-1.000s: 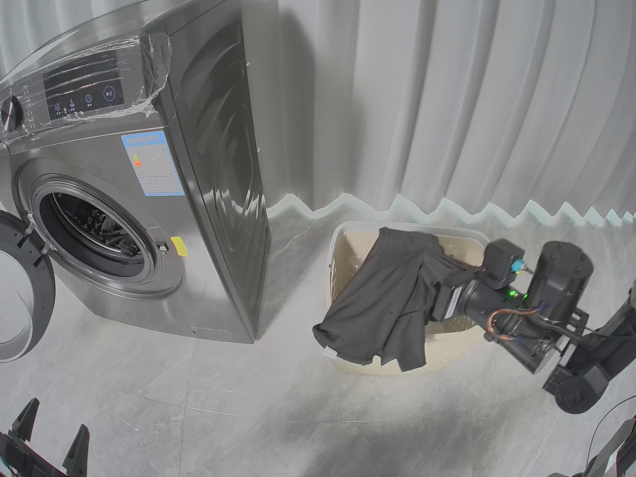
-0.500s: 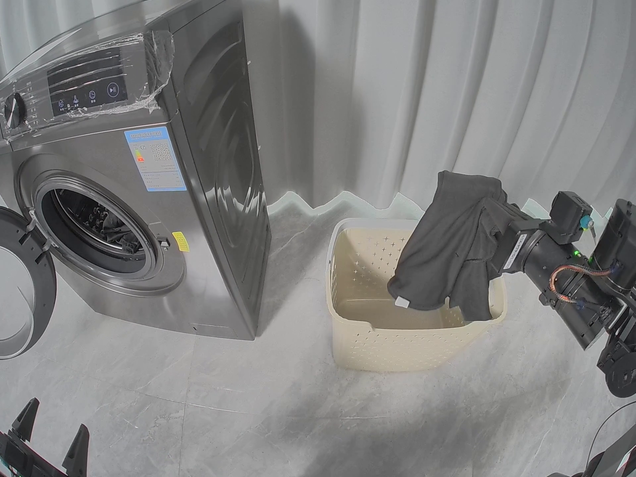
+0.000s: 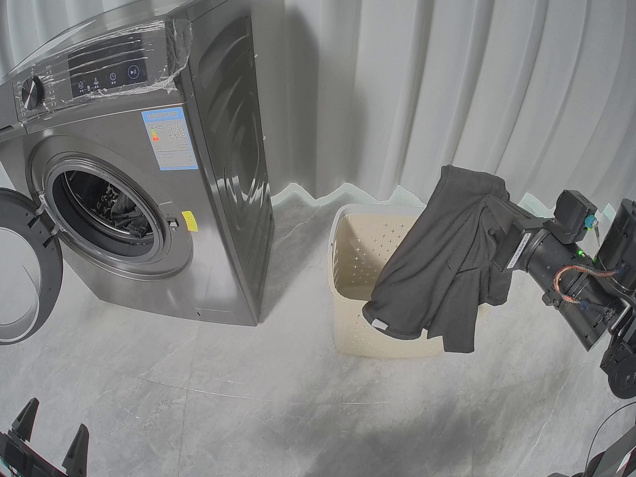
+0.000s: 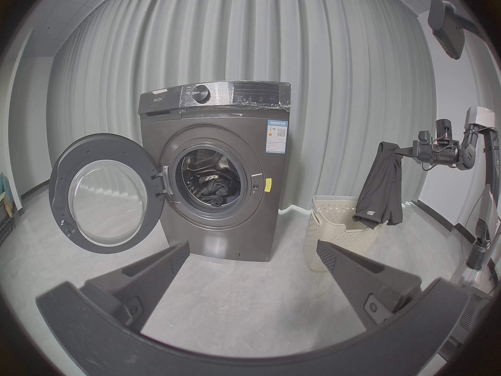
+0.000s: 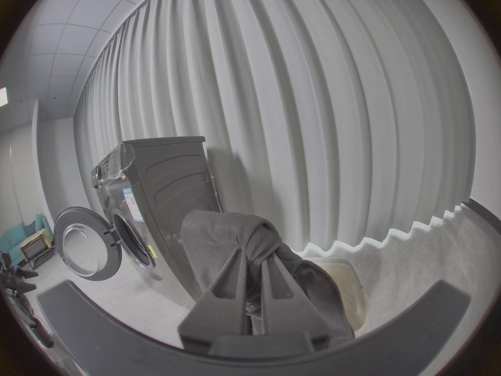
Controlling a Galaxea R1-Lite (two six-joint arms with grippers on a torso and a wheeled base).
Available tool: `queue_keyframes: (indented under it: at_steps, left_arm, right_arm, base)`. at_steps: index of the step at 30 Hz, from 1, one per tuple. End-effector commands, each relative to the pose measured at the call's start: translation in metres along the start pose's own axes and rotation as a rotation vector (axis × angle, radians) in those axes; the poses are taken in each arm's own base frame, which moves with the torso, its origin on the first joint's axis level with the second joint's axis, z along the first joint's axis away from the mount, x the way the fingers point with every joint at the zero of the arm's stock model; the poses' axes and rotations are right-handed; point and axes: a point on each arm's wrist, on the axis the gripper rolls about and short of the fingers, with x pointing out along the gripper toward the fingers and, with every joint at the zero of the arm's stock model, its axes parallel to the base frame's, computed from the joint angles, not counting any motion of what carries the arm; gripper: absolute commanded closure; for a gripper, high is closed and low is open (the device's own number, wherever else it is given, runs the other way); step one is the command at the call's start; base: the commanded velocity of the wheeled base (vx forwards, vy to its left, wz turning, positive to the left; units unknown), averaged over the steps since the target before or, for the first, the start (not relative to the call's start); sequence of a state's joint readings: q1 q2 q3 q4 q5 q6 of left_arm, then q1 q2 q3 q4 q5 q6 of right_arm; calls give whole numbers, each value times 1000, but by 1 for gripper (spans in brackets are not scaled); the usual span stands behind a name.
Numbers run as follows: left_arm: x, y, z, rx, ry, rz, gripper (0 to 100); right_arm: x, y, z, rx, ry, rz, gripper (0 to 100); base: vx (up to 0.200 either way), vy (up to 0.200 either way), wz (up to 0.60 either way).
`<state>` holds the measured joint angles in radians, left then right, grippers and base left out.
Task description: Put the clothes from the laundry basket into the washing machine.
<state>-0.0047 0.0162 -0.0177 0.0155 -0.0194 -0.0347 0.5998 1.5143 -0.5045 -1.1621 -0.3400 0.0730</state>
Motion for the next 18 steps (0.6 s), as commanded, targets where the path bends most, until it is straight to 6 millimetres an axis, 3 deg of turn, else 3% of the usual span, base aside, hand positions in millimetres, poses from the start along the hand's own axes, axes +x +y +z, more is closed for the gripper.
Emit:
queue_keyframes:
  at_steps: [1, 18]
  left_arm:
    - [0, 0, -4, -1, -3, -1, 0]
    - [0, 0, -4, -5, -3, 1, 0]
  right_arm:
    - [0, 0, -2, -2, 8, 3, 100]
    - [0, 3, -7, -1, 24, 21, 100]
  base:
    - [0, 200, 0]
    - [0, 200, 0]
